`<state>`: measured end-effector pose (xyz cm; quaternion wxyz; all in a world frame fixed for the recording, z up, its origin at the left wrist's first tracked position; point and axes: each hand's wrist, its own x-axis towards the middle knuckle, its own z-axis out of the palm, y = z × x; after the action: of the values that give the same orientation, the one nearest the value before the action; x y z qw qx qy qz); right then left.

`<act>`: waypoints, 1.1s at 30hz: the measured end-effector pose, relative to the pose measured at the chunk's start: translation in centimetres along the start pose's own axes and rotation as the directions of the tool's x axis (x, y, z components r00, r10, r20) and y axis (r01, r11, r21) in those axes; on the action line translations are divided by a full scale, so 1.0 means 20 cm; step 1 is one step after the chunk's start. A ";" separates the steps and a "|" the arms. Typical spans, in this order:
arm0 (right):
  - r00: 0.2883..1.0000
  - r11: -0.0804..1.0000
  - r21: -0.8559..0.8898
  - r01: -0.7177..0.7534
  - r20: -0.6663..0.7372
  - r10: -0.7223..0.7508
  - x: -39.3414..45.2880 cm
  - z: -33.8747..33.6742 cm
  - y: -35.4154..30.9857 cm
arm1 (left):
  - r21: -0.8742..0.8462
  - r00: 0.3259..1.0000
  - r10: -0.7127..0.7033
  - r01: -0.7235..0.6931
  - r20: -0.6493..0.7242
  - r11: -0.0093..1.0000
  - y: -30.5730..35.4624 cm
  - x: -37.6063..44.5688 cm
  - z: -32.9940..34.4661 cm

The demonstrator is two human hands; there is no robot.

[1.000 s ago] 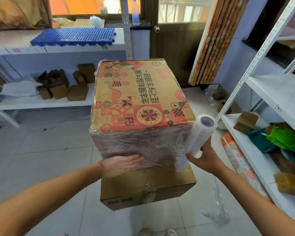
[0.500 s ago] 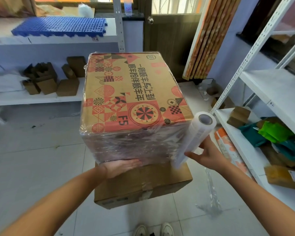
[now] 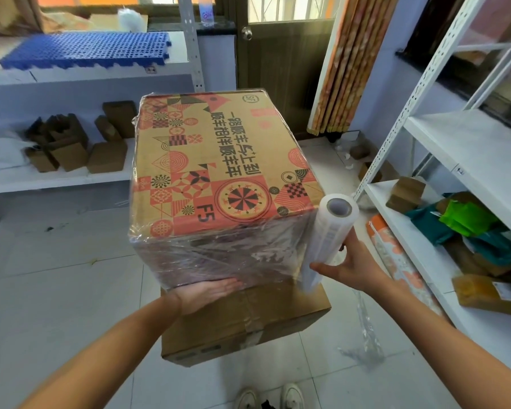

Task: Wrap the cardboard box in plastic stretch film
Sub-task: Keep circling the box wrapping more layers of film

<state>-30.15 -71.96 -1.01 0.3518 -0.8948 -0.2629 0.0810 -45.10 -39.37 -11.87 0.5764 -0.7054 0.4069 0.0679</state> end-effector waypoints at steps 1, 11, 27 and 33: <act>1.000 1.000 0.004 -0.006 -0.006 0.006 0.00 0.00 0.00 | -0.009 1.000 0.000 0.000 0.010 1.000 0.00 0.00 0.00; 0.998 0.974 0.222 -0.056 0.052 0.045 -0.05 -0.01 0.02 | -0.008 0.999 -0.006 0.005 -0.035 1.000 0.00 0.00 0.02; 0.996 0.984 0.155 -0.088 -0.020 0.092 0.08 -0.06 0.02 | 0.106 0.992 0.015 -0.002 -0.123 0.994 -0.01 -0.01 -0.02; 0.992 0.989 0.112 -0.095 -0.067 0.103 0.08 -0.03 0.07 | 0.150 0.993 0.040 -0.023 -0.110 0.988 0.01 0.00 -0.02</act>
<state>-28.02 -72.24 -1.50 0.4049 -0.8885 -0.2006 0.0802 -45.39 -39.71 -11.93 0.6022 -0.6568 0.4538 0.0065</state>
